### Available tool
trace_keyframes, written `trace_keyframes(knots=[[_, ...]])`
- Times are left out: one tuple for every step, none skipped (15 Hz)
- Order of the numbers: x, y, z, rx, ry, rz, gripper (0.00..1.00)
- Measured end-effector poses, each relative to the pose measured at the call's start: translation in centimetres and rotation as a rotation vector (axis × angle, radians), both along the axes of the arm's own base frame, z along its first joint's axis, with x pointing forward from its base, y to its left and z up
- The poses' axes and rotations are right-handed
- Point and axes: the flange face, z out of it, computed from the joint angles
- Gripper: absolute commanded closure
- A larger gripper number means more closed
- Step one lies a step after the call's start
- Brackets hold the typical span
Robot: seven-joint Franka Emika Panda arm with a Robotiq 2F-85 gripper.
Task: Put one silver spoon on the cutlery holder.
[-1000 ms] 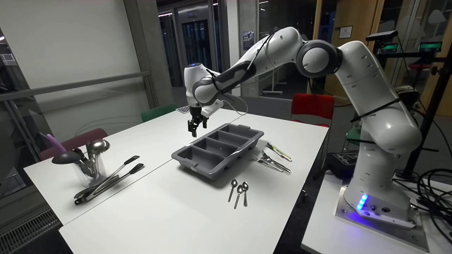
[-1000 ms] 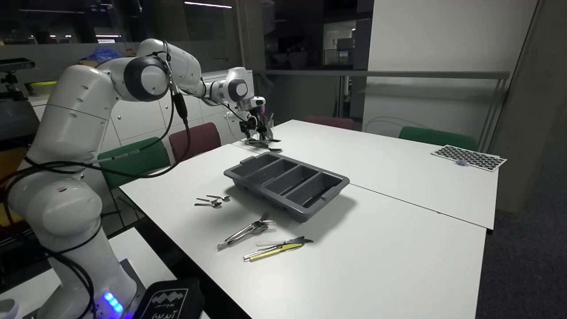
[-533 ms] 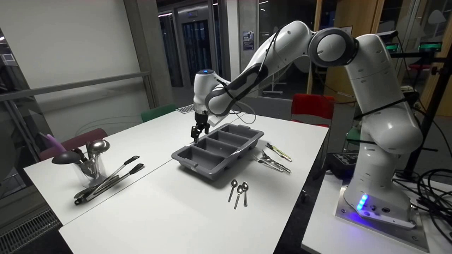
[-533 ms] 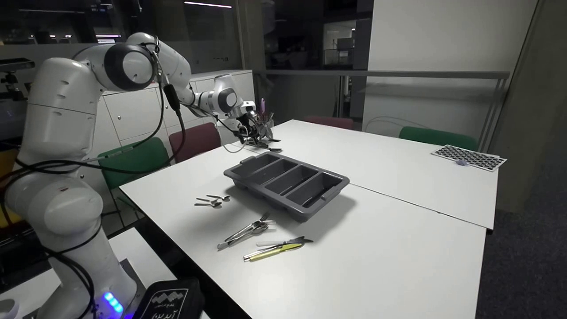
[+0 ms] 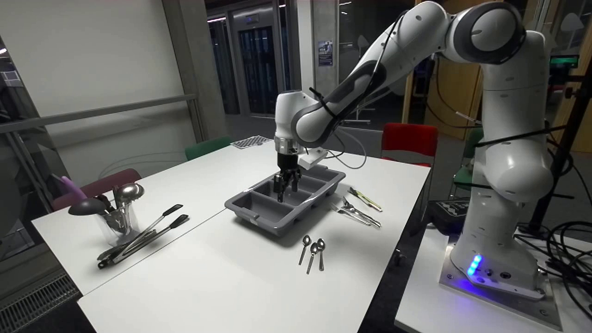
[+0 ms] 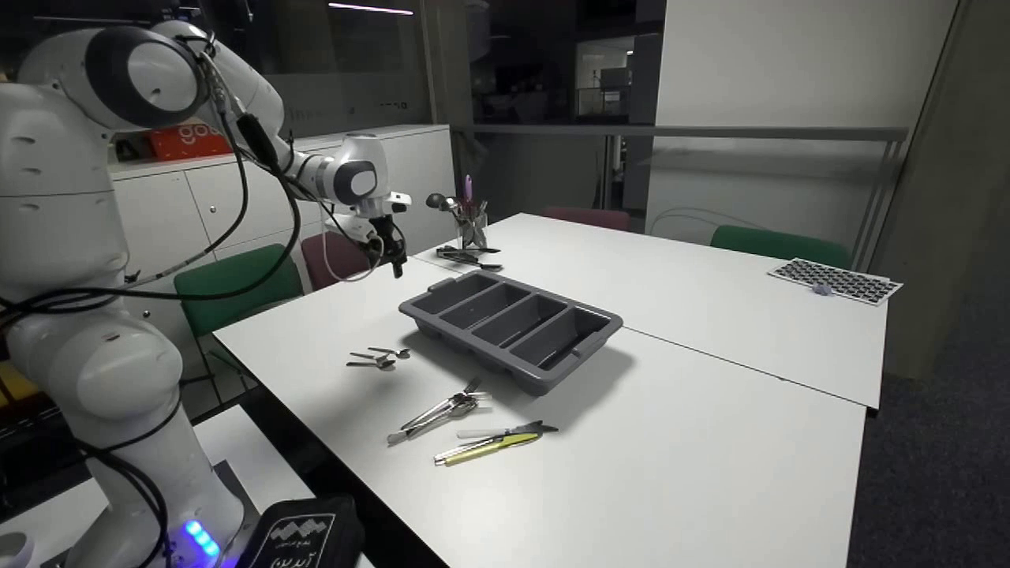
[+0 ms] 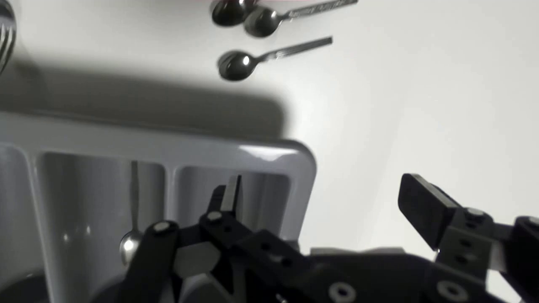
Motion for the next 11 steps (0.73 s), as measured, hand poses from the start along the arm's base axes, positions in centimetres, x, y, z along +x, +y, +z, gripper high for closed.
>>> trace_keyframes(knots=[[-1.4,0.3,0.4,0.020,0.035,0.009,0.00],[-2.6,0.6,0.8,0.034,0.066,0.013,0.00],[-3.5,0.7,1.3,0.038,0.089,0.008,0.00],[-3.8,0.8,1.6,0.038,0.089,0.010,0.00],[-3.8,0.8,1.6,0.038,0.089,0.011,0.00],[-3.8,0.8,1.4,0.037,0.092,0.011,0.00],[-3.8,0.8,1.2,0.036,0.095,0.011,0.00],[-3.7,0.8,1.0,0.036,0.099,0.011,0.00],[-3.7,0.8,0.8,0.035,0.102,0.010,0.00],[-3.7,0.8,0.7,0.035,0.104,0.010,0.00],[-3.7,0.8,0.7,0.035,0.103,0.010,0.00]])
